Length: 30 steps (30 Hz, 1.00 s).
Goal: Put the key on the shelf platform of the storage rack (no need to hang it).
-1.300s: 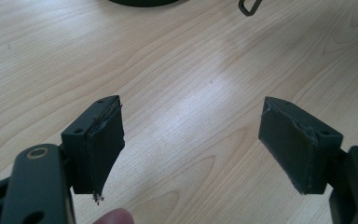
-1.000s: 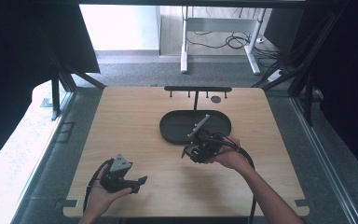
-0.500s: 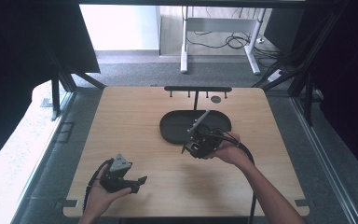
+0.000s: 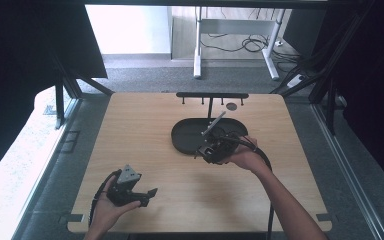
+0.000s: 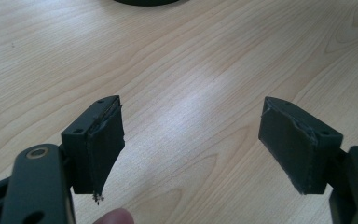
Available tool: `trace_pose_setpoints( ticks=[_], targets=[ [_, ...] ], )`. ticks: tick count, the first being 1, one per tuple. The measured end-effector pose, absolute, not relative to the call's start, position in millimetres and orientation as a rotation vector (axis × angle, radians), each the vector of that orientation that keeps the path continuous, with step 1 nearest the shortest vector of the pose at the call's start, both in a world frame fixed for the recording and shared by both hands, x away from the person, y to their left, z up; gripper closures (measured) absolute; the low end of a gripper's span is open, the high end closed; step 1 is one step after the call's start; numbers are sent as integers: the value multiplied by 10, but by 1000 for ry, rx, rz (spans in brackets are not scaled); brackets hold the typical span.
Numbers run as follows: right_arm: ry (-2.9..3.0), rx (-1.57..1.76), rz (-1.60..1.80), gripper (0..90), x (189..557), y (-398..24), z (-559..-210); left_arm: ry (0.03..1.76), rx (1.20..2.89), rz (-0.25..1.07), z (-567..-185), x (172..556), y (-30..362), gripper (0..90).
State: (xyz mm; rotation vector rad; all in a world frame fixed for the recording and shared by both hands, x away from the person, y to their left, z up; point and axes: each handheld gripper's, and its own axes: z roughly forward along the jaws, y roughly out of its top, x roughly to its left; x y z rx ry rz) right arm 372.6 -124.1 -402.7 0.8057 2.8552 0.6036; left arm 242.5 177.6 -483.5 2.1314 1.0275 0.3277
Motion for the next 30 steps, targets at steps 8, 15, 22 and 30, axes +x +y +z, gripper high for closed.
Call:
trace_pose_setpoints(
  ticks=[8,15,22,30],
  targets=[
    [2854,806,584,492,3794,-1207,-4061,1028,2128,332,-4829,2424,1785,225],
    [2854,805,588,492,3880,-1182,-4004,1027,2125,337,-4815,2422,1802,225],
    [2841,820,591,492,3947,-1187,-3942,1021,2129,333,-4818,2422,1792,225],
    [2830,866,602,492,4053,-1239,-3926,1024,2121,340,-4801,2417,1817,225]
  ],
)
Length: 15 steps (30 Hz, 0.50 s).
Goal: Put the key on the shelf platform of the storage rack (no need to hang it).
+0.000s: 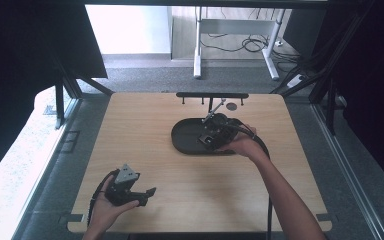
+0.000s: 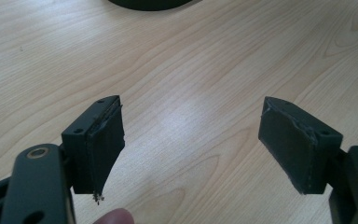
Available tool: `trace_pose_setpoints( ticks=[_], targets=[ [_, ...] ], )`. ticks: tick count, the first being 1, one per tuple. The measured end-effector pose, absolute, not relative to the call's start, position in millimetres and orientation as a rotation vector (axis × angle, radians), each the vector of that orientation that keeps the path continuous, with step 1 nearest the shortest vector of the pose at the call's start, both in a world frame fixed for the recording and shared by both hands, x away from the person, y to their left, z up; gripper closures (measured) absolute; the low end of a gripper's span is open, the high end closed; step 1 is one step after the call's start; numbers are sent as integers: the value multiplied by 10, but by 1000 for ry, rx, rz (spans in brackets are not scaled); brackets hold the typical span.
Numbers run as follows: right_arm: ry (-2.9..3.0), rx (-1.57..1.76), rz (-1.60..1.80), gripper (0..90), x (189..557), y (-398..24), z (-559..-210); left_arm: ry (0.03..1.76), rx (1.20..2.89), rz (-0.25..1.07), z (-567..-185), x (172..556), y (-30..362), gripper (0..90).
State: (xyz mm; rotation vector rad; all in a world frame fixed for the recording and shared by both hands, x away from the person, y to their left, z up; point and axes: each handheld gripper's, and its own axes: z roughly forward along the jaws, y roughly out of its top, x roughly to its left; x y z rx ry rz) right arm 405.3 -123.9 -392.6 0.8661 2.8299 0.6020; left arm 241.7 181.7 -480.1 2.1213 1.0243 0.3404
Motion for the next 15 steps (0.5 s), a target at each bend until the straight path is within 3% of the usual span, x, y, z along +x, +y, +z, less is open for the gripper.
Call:
trace_pose_setpoints(
  ticks=[15],
  targets=[
    [2813,927,596,492,4236,-1299,-3916,1027,2116,343,-4796,2416,1828,226]
  ],
)
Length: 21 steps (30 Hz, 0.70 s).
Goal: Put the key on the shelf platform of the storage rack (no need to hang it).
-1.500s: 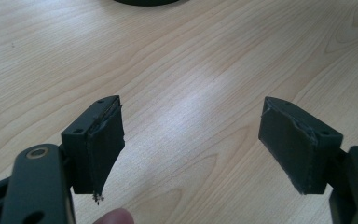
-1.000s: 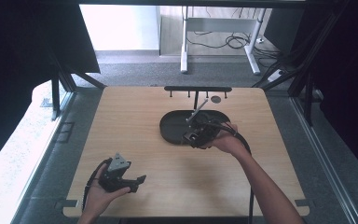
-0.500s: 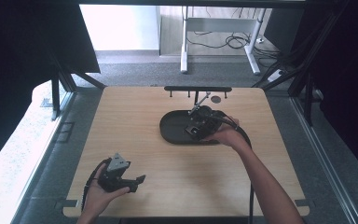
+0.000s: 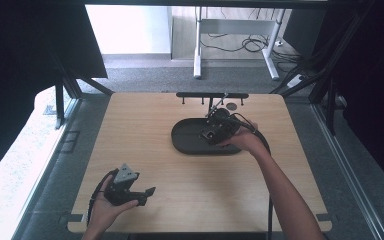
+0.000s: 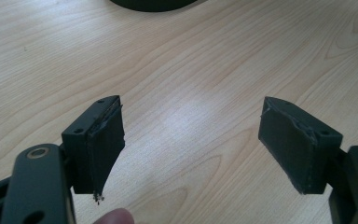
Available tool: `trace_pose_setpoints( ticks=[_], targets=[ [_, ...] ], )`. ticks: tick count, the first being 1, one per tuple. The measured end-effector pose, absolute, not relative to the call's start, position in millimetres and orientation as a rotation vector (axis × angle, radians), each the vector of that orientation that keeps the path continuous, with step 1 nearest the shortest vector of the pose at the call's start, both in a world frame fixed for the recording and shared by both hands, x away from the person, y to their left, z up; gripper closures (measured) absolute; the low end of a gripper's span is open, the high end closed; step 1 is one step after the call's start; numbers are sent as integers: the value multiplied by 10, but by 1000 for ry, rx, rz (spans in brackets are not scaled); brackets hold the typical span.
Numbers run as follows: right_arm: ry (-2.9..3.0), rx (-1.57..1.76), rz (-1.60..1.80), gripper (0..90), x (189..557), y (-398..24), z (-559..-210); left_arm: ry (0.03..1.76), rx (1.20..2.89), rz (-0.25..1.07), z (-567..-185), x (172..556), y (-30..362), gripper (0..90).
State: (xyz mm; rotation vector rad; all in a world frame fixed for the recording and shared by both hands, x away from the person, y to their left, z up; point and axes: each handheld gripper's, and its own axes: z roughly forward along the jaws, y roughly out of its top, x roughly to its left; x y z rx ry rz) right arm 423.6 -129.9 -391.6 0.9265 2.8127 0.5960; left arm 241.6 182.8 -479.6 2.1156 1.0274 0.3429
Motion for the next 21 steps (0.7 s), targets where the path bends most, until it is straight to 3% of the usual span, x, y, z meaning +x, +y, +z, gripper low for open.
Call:
trace_pose_setpoints(
  ticks=[21],
  targets=[
    [2784,985,591,493,4509,-1419,-3935,1029,2117,328,-4817,2428,1821,225]
  ],
)
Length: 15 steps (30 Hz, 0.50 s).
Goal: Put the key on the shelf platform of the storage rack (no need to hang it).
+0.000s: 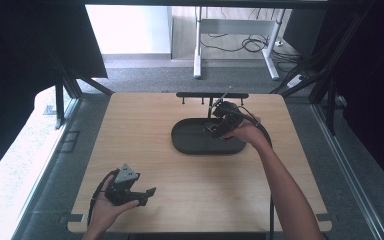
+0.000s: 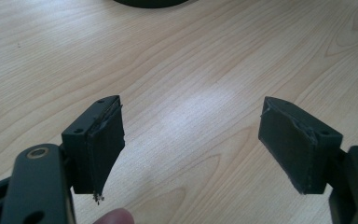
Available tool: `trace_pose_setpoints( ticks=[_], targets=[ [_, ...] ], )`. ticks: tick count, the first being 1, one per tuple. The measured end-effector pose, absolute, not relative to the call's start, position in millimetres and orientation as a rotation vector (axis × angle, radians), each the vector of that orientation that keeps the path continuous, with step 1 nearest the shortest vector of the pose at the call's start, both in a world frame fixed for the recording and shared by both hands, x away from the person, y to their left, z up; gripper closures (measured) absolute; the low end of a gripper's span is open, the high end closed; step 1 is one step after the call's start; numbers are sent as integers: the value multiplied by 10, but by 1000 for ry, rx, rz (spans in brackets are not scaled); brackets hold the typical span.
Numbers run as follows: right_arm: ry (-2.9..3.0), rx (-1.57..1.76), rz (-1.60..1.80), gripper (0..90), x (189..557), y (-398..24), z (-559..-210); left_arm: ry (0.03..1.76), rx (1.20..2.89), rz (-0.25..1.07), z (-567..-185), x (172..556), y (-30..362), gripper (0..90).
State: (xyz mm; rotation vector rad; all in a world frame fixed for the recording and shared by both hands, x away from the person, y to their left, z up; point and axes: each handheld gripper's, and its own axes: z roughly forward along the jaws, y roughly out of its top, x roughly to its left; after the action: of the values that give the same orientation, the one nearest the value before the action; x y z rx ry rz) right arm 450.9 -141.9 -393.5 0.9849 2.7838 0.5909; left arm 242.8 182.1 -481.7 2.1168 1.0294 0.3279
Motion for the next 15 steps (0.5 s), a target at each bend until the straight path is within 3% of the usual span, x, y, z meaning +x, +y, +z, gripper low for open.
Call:
trace_pose_setpoints(
  ticks=[15],
  targets=[
    [2785,996,545,492,4735,-1388,-4129,1041,2123,318,-4858,2454,1826,225]
  ],
)
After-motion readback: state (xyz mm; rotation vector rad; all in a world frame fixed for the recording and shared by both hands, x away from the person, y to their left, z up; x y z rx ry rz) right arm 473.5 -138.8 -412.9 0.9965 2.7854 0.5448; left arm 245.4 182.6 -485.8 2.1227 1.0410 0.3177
